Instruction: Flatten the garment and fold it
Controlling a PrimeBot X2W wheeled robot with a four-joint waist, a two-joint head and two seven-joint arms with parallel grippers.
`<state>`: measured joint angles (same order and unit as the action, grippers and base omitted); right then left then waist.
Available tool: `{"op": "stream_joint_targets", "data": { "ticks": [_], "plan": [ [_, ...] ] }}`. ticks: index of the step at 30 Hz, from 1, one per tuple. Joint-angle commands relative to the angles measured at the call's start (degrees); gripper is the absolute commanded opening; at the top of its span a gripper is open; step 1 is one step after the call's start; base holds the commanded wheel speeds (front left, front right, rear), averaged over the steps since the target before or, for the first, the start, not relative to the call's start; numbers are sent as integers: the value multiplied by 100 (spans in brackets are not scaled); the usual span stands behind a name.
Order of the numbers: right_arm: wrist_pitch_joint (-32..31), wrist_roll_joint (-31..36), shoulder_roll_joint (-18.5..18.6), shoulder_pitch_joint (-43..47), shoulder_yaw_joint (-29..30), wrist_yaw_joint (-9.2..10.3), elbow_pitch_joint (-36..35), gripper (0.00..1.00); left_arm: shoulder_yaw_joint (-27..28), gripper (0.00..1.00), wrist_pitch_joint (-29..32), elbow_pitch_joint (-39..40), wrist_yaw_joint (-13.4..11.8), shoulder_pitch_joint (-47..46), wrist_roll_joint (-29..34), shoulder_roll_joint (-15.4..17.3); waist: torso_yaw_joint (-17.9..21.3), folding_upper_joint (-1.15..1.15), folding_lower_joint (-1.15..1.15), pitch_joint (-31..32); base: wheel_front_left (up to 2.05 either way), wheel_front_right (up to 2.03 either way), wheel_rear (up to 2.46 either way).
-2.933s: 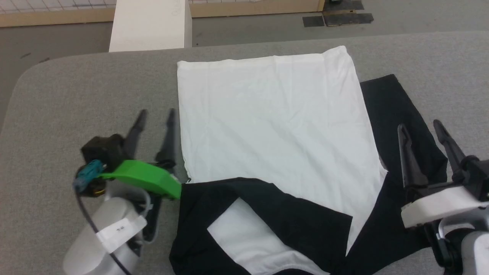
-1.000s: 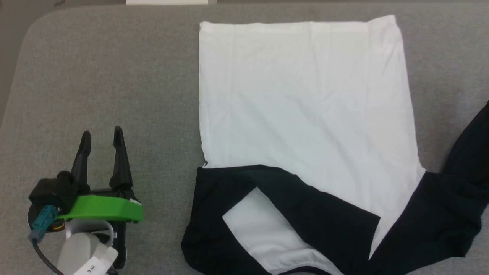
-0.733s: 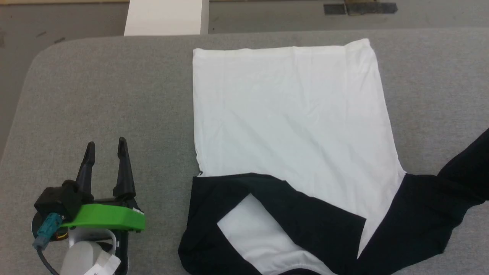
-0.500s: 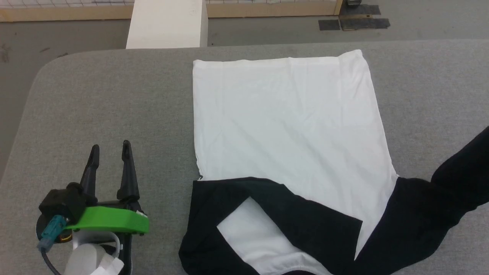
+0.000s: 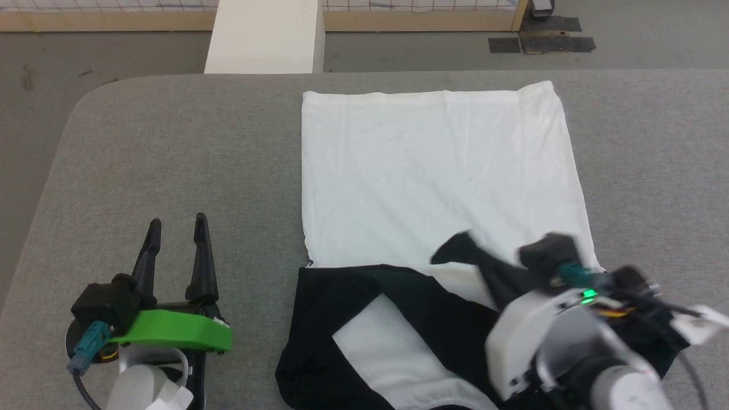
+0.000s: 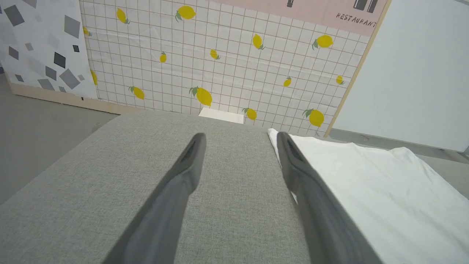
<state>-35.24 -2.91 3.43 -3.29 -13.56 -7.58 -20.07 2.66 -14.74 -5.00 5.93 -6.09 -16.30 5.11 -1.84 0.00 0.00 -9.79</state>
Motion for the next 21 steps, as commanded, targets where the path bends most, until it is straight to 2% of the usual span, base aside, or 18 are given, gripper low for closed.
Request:
{"op": "stream_joint_targets", "data": {
  "ticks": [1, 7, 14, 15, 16, 17, 21],
  "plan": [
    [76, -65, -23, 12, -211, 9, 251, 0, -14, 100, -26, -9, -13, 5, -42, -29, -34, 0, 0, -18, 0, 0, 0],
    [251, -143, -44, -107, -897, 9, 1512, 0, -51, 100, -26, -36, -3, -43, -68, -42, -136, 0, 0, -67, 0, 0, 0],
    [337, -211, -51, -217, -1080, 9, 2598, 0, -43, 100, -26, -51, 6, -36, -75, -50, -170, 0, 0, -87, 0, 0, 0],
    [369, -247, -52, -236, -1089, 9, 2653, 28, -39, 100, -26, -52, 7, -31, -74, -50, -165, 0, 0, -86, 0, 0, 0],
    [398, -302, -53, -255, -1106, 9, 2694, 95, -33, 100, -26, -56, 7, -25, -73, -50, -154, 0, 0, -80, 0, 0, 0],
    [431, -361, -53, -266, -1081, 9, 2694, 100, -30, 100, -26, -59, 7, -21, -70, -49, -143, 0, 0, -76, 0, 0, 0],
    [782, -547, -54, -310, -875, 9, 2368, 100, -40, 100, -26, -78, 14, -17, -63, -38, -91, 0, 0, -45, 0, 0, 0]
  ]
}}
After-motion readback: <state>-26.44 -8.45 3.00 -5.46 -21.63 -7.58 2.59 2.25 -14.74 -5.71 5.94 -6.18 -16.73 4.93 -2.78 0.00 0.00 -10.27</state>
